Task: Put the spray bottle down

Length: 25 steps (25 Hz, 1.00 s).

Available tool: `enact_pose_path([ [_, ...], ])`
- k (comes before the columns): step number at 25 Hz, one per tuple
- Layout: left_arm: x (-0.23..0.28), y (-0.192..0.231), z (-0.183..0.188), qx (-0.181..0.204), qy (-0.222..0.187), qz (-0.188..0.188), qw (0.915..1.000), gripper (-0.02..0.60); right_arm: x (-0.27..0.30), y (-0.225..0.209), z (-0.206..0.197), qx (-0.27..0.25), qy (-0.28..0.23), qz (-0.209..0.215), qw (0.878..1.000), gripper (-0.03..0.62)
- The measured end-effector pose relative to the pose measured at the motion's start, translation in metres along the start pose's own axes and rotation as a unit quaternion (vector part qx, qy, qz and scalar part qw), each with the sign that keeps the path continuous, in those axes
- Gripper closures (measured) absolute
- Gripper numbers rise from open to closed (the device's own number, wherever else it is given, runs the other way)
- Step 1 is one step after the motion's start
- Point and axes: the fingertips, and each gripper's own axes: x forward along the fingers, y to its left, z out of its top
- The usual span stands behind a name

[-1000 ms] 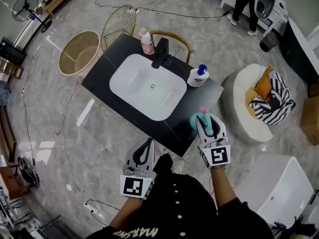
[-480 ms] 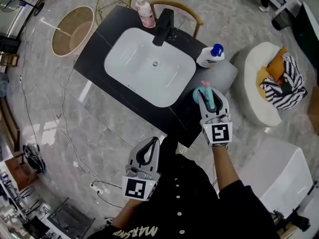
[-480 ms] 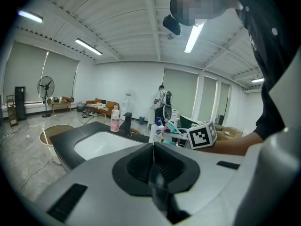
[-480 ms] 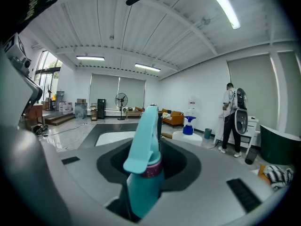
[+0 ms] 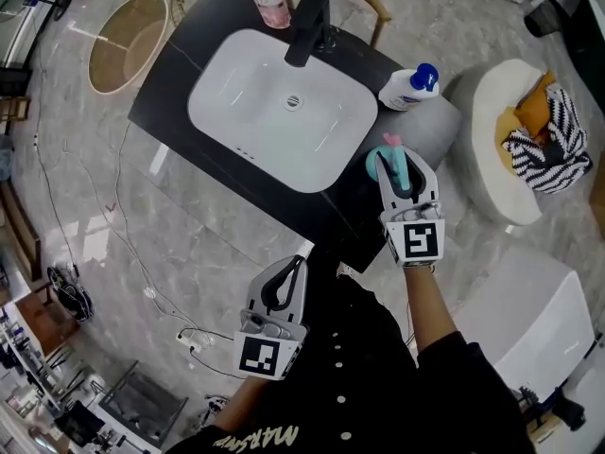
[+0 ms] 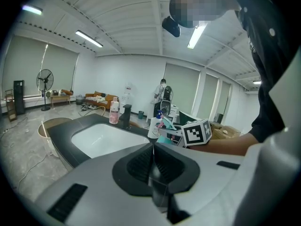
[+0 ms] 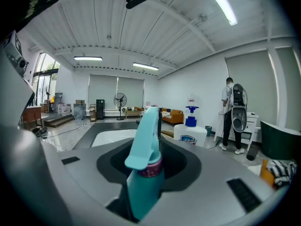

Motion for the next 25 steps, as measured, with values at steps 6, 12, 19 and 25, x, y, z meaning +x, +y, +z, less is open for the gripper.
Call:
enact_pose_path([
  [6, 0.000, 0.003, 0.001, 0.009, -0.012, 0.007, 0.9999, 0.566, 0.004, 0.002, -0.002, 0.002, 0.007, 0.012, 1.000, 0.427],
  [12, 0.000, -0.002, 0.008, 0.017, -0.025, 0.004, 0.9995, 0.566, -0.003, -0.001, 0.003, 0.001, 0.007, 0.013, 1.000, 0.381],
  [19, -0.006, -0.016, 0.038, 0.038, -0.063, -0.002, 0.9972, 0.566, -0.036, -0.007, 0.034, 0.000, -0.009, 0.012, 1.000, 0.372],
  [25, -0.002, -0.021, 0.082, 0.063, -0.097, 0.003, 0.9933, 0.566, -0.070, -0.012, 0.086, 0.003, -0.037, 0.014, 0.999, 0.498],
])
